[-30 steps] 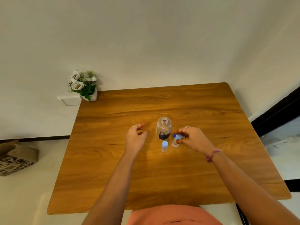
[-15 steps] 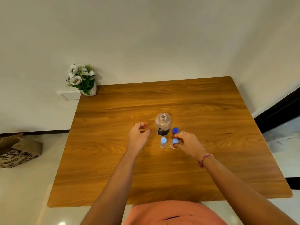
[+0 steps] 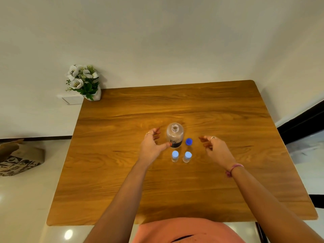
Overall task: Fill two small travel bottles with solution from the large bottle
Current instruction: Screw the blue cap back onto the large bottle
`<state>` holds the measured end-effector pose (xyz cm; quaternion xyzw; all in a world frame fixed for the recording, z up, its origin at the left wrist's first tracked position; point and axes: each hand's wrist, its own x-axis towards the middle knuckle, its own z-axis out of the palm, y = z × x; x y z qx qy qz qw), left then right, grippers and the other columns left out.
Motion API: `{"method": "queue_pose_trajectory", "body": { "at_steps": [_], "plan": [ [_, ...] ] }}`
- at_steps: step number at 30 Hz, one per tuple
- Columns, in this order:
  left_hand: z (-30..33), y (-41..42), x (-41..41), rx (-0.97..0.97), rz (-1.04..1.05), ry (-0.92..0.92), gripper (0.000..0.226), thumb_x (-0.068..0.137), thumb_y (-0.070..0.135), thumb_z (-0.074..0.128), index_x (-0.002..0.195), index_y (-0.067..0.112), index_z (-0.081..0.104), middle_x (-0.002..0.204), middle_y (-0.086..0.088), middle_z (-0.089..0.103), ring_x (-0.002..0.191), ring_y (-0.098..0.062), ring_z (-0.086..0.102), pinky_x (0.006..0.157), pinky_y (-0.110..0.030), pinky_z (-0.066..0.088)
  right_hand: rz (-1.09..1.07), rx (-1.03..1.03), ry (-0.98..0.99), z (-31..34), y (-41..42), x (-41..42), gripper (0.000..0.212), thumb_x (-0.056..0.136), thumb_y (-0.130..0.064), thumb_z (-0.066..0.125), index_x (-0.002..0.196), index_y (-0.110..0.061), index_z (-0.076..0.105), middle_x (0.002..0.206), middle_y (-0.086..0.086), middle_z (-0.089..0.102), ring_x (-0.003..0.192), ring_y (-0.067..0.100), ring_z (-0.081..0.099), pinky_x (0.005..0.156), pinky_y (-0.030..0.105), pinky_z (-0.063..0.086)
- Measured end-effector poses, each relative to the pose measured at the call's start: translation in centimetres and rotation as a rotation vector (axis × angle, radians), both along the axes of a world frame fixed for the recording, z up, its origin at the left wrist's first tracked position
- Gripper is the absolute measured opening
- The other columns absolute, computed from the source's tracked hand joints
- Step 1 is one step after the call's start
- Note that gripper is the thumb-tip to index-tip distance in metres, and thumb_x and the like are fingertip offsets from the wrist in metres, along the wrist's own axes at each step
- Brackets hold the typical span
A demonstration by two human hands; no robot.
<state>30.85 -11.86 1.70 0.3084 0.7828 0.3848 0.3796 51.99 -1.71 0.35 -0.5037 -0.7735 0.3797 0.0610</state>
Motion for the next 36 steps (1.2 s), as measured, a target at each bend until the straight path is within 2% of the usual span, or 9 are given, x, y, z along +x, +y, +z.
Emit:
{"method": "queue_pose_trajectory", "body": {
  "at_steps": [7, 12, 14, 19, 22, 26, 28, 32, 36],
  "plan": [
    [-1.6, 1.9, 0.8, -0.007, -0.095, -0.013, 0.108, 0.057, 0.027, 0.09, 0.145, 0.014, 0.029, 0.147, -0.002, 0.04, 0.135, -0.016, 0.037, 0.105, -0.023, 0.032, 0.104, -0.076, -0.057, -2.8, 2.2, -3.1, 0.056, 0.081, -0.005, 0.067, 0.133, -0.016, 0.047, 0.133, 0.004, 0.051, 0.115, 0.016, 0.053, 0.1, 0.032, 0.046],
    [-2.3, 2.5, 1.2, 0.038, -0.119, -0.021, 0.085, 0.058, 0.021, 0.09, 0.128, 0.021, 0.042, 0.127, 0.005, 0.051, 0.12, -0.008, 0.045, 0.096, -0.018, 0.034, 0.124, -0.041, -0.067, -4.2, 2.3, -4.3, 0.054, 0.08, -0.008, 0.069, 0.13, -0.015, 0.05, 0.133, 0.003, 0.049, 0.122, 0.019, 0.048, 0.107, 0.033, 0.038],
    [-2.7, 2.6, 1.3, 0.06, -0.108, -0.024, 0.075, 0.058, 0.019, 0.09, 0.118, 0.026, 0.045, 0.122, 0.006, 0.056, 0.118, -0.01, 0.05, 0.095, -0.02, 0.039, 0.125, -0.019, -0.075, -4.5, 2.4, -4.3, 0.047, 0.081, -0.01, 0.067, 0.126, -0.016, 0.054, 0.129, 0.003, 0.053, 0.12, 0.019, 0.049, 0.106, 0.032, 0.039],
    [-3.4, 2.8, 1.3, 0.087, -0.069, -0.01, 0.068, 0.059, 0.022, 0.089, 0.115, 0.027, 0.05, 0.119, 0.004, 0.06, 0.114, -0.01, 0.055, 0.097, -0.028, 0.046, 0.125, -0.012, -0.067, -4.7, 2.8, -4.0, 0.039, 0.083, -0.013, 0.066, 0.12, -0.019, 0.058, 0.122, 0.002, 0.059, 0.114, 0.017, 0.052, 0.099, 0.027, 0.04],
    [-2.7, 3.1, 1.2, 0.126, -0.078, -0.015, 0.072, 0.058, 0.022, 0.09, 0.119, 0.019, 0.052, 0.119, 0.002, 0.06, 0.112, -0.01, 0.056, 0.095, -0.023, 0.046, 0.025, -0.068, 0.085, -3.6, 3.1, -4.0, 0.041, 0.08, -0.011, 0.069, 0.119, -0.017, 0.059, 0.119, 0.002, 0.06, 0.11, 0.016, 0.057, 0.096, 0.028, 0.046],
    [0.1, 3.7, 1.1, 0.235, -0.066, -0.001, 0.065, 0.06, 0.016, 0.089, 0.109, 0.03, 0.049, 0.116, 0.003, 0.056, 0.105, -0.001, 0.054, 0.086, -0.007, 0.042, -0.062, -0.063, 0.251, -0.1, 4.3, -4.5, 0.038, 0.079, -0.009, 0.071, 0.115, -0.016, 0.06, 0.114, -0.002, 0.057, 0.1, 0.006, 0.057, 0.075, 0.009, 0.046],
    [2.0, 4.0, 0.9, 0.296, -0.056, 0.014, 0.067, 0.06, 0.017, 0.088, 0.107, 0.038, 0.045, 0.118, 0.004, 0.055, 0.107, 0.0, 0.053, 0.087, -0.008, 0.042, -0.09, -0.054, 0.335, 2.2, 5.0, -4.7, 0.038, 0.08, -0.007, 0.07, 0.116, -0.015, 0.059, 0.116, -0.001, 0.058, 0.101, 0.005, 0.058, 0.074, 0.008, 0.048],
    [5.6, 4.5, 0.4, 0.391, -0.041, 0.042, 0.071, 0.062, 0.022, 0.087, 0.118, 0.03, 0.045, 0.123, 0.004, 0.052, 0.115, -0.006, 0.051, 0.092, -0.018, 0.045, -0.093, -0.047, 0.512, 7.6, 5.8, -4.8, 0.04, 0.081, -0.006, 0.068, 0.118, -0.017, 0.058, 0.115, -0.002, 0.06, 0.099, 0.002, 0.059, 0.075, 0.005, 0.048],
    [9.5, 4.9, -0.1, 0.468, -0.046, 0.096, 0.074, 0.064, 0.023, 0.087, 0.122, 0.027, 0.042, 0.126, 0.002, 0.05, 0.116, -0.01, 0.05, 0.095, -0.022, 0.047, -0.027, -0.035, 0.672, 13.2, 6.0, -5.0, 0.044, 0.08, -0.004, 0.069, 0.119, -0.02, 0.058, 0.113, -0.003, 0.064, 0.101, 0.004, 0.062, 0.085, 0.015, 0.051]
  ]
}}
